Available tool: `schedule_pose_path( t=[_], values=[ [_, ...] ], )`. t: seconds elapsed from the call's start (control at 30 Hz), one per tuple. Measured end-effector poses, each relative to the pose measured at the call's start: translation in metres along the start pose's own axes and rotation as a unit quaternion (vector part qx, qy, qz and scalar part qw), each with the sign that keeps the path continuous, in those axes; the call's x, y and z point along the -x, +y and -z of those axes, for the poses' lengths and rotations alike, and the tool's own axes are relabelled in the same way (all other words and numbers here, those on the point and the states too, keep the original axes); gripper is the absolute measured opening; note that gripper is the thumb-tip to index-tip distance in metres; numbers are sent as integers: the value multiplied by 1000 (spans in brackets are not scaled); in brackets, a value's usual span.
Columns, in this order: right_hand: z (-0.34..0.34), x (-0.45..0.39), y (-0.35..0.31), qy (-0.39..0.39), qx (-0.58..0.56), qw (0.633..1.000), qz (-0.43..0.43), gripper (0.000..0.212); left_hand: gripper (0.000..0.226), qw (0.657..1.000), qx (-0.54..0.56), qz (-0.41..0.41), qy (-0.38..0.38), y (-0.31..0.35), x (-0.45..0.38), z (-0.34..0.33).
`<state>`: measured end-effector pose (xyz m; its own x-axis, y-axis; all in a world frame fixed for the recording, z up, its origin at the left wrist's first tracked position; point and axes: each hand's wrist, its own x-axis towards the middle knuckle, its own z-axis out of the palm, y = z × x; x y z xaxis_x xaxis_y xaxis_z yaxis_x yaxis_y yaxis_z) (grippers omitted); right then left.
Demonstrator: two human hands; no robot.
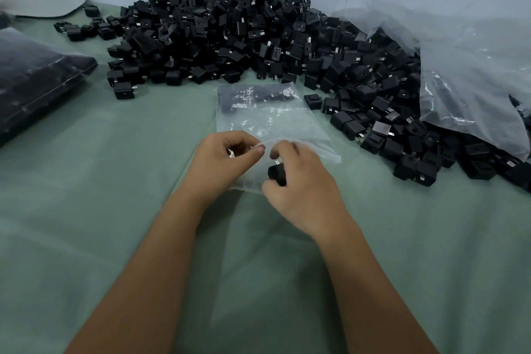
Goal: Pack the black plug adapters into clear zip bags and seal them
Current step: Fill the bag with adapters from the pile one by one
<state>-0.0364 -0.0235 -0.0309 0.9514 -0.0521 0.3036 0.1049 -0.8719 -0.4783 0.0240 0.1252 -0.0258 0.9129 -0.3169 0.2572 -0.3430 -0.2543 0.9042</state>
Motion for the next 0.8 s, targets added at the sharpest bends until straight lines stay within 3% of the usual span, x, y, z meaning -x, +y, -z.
schedule_pose_path(
  t=[0.07, 0.17, 0.27, 0.43, 0.8],
  values=[
    [-5, -3, 3, -34, 9, 999, 20, 30, 8, 1000, 6, -1, -4, 2, 1, 0],
    [-10, -9, 7, -16, 1, 1000, 8, 40, 7, 999, 25, -5, -20, 5, 2, 0],
    [-7, -8, 6, 0, -19, 1000, -1, 50, 7, 999, 36, -1, 17, 5, 1, 0],
    [5, -2, 4, -28, -105, 994, 13, 13, 8, 998, 26, 8, 60, 3, 0, 1],
    [1, -14, -2, -101, 32, 994, -3, 25, 2, 999, 17, -42, -27, 12, 4, -1]
  ],
)
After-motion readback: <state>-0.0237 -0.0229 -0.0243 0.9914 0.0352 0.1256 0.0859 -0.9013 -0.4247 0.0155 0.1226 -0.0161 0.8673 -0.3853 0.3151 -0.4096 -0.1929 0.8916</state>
